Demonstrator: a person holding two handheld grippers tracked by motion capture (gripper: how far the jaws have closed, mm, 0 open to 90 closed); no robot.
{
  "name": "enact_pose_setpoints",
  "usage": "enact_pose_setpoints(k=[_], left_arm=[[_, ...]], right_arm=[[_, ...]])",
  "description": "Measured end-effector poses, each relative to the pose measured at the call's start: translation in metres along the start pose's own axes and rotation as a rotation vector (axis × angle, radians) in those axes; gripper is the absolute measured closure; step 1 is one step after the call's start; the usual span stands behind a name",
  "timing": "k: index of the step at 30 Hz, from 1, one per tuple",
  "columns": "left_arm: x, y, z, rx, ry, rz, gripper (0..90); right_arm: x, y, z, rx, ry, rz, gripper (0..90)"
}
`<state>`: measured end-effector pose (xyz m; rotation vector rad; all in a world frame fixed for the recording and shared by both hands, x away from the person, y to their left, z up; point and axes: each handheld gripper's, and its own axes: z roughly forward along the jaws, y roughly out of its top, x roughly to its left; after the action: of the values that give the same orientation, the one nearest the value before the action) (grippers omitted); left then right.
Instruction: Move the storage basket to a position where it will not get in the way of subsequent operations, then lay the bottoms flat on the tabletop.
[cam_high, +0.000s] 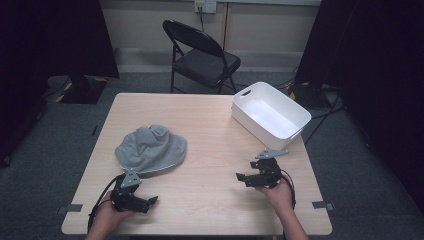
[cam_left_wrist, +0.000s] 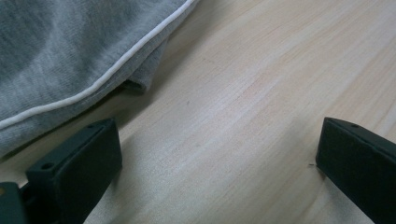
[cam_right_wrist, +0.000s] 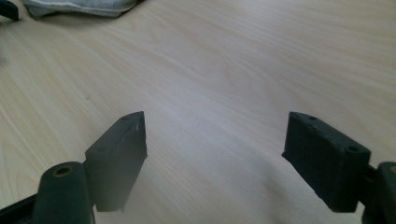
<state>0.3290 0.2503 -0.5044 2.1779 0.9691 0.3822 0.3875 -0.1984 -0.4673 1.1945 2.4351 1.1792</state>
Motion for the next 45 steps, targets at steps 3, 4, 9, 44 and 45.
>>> enact_pose_setpoints(k=[3,4,9,44,45], left_arm=[[0.000,0.000,0.000,0.000,0.000,0.000,0.0],[0.000,0.000,0.000,0.000,0.000,0.000,0.0],[0.000,0.000,0.000,0.000,0.000,0.000,0.0],[0.048,0.030,-0.036,-0.099,0.079,-0.188,29.2],[0.051,0.031,-0.035,-0.100,0.090,-0.194,30.1]], right_arm=[[0.002,-0.005,0.004,0.009,0.011,-0.001,20.4],[0.003,-0.005,0.005,0.014,0.008,-0.006,20.5],[0.005,-0.005,0.006,0.008,0.006,-0.027,20.6],[0.008,-0.019,0.013,0.034,0.028,-0.036,17.5],[0.008,-0.019,0.013,0.037,0.032,-0.043,17.7]])
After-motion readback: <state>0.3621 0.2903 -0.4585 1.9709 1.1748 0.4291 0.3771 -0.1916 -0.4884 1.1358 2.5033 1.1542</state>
